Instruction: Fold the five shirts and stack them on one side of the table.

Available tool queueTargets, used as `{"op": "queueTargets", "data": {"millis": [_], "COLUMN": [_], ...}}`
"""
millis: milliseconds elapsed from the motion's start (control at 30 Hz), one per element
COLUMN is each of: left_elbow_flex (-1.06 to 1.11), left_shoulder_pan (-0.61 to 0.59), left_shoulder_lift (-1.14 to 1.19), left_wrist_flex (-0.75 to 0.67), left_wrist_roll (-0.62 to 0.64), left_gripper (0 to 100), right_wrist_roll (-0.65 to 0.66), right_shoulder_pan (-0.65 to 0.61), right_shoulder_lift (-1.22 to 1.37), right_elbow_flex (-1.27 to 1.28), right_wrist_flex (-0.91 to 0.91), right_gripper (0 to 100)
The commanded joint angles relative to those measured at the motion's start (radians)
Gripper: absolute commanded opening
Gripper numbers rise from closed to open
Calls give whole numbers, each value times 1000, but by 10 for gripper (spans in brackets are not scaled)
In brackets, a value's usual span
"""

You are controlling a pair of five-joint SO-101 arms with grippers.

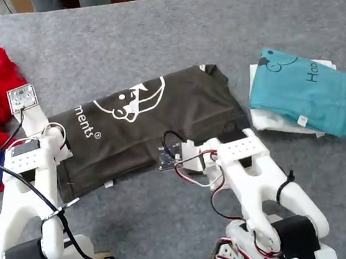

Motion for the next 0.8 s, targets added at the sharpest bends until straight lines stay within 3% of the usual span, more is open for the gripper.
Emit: {"op": "queueTargets", "data": {"millis": [0,200,467,600,767], "left_elbow_flex": [-4,-5,-5,-5,-5], "left_shoulder_pan": [8,8,8,8,8], "left_shoulder_lift": [-5,-5,-5,-5,-5], "left_wrist_flex": [-9,-11,-15,-17,-17], "left_wrist_roll": [0,0,0,-2,-21], "left_gripper": [30,30,30,30,30], "right_wrist_roll": [11,11,5,5,5], "right_shoulder_pan": [-12,17,32,32,32], "right_shoulder_lift": [47,127,134,134,136], "right_elbow_flex": [-10,-87,-120,-182,-306], "right_wrist_flex": [-38,-20,-20,-18,37], "right_gripper": [228,105,93,11,15]}}
